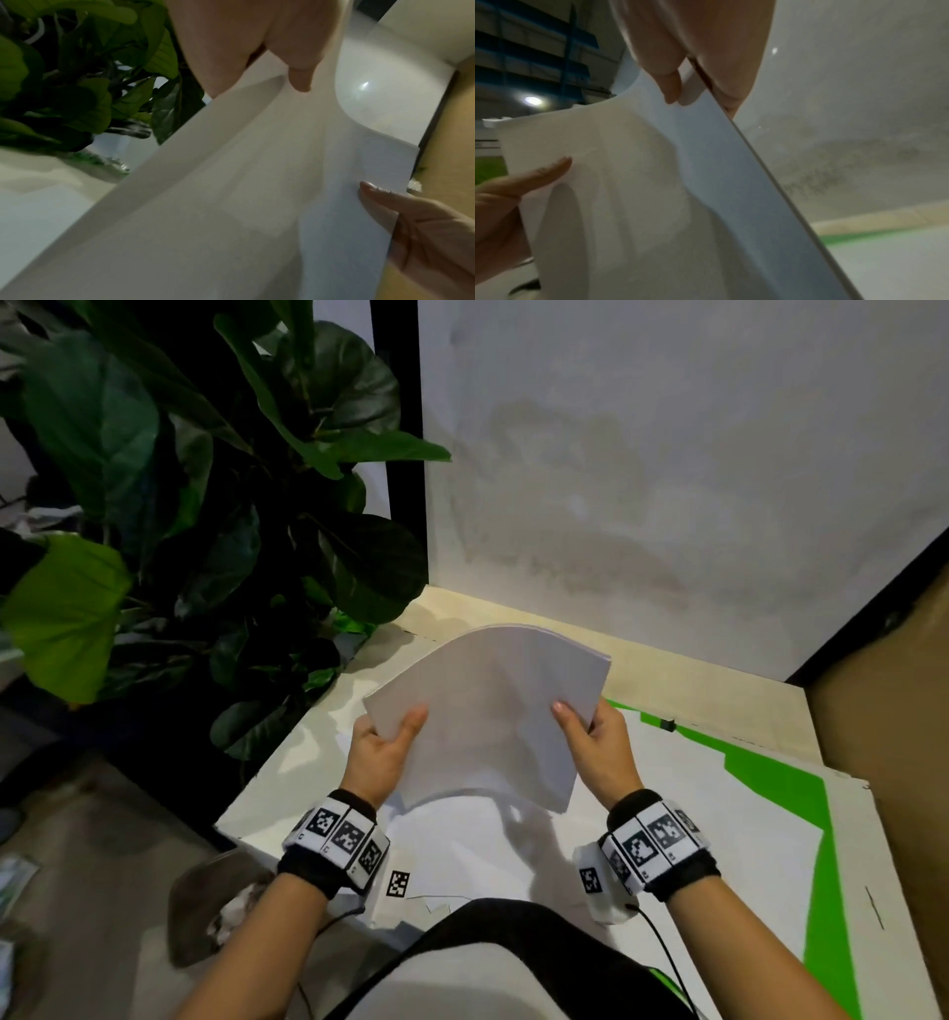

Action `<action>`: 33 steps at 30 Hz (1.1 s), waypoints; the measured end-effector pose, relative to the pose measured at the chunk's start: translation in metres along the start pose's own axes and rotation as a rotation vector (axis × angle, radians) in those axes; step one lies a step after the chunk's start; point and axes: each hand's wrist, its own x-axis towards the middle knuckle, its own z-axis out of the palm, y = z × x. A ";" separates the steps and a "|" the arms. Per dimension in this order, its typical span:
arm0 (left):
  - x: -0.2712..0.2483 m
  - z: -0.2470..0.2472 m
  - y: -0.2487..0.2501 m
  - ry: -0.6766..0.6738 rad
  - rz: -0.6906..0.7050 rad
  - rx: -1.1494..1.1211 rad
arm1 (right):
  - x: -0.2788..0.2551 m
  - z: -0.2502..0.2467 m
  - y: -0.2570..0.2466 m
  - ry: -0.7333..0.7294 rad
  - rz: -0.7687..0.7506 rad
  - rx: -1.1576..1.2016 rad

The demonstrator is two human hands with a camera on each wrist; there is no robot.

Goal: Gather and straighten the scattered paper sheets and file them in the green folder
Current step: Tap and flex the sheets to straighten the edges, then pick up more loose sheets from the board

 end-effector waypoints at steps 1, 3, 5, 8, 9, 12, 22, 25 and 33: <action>-0.002 0.001 -0.004 -0.032 -0.008 0.028 | -0.003 0.002 0.006 -0.031 0.037 -0.009; -0.006 0.003 -0.013 -0.088 -0.020 0.066 | -0.007 0.005 0.018 -0.054 0.127 -0.017; -0.010 0.006 -0.015 -0.077 -0.045 0.067 | -0.010 0.004 0.024 -0.012 0.174 -0.023; -0.016 0.010 -0.021 -0.065 -0.078 0.064 | -0.015 0.002 0.034 -0.021 0.241 -0.047; -0.018 0.011 -0.021 -0.061 -0.088 0.069 | -0.017 0.002 0.038 -0.034 0.272 -0.073; -0.015 0.011 -0.023 -0.106 -0.136 0.144 | -0.011 -0.007 0.031 -0.010 0.279 -0.087; -0.002 0.016 -0.024 -0.315 -0.075 0.474 | -0.008 -0.107 0.072 0.156 0.486 -0.244; 0.002 0.003 -0.041 -0.267 -0.111 0.549 | -0.056 -0.159 0.134 0.471 1.008 -0.413; -0.012 -0.006 -0.050 -0.233 -0.164 0.661 | -0.097 -0.170 0.159 0.651 1.162 -0.464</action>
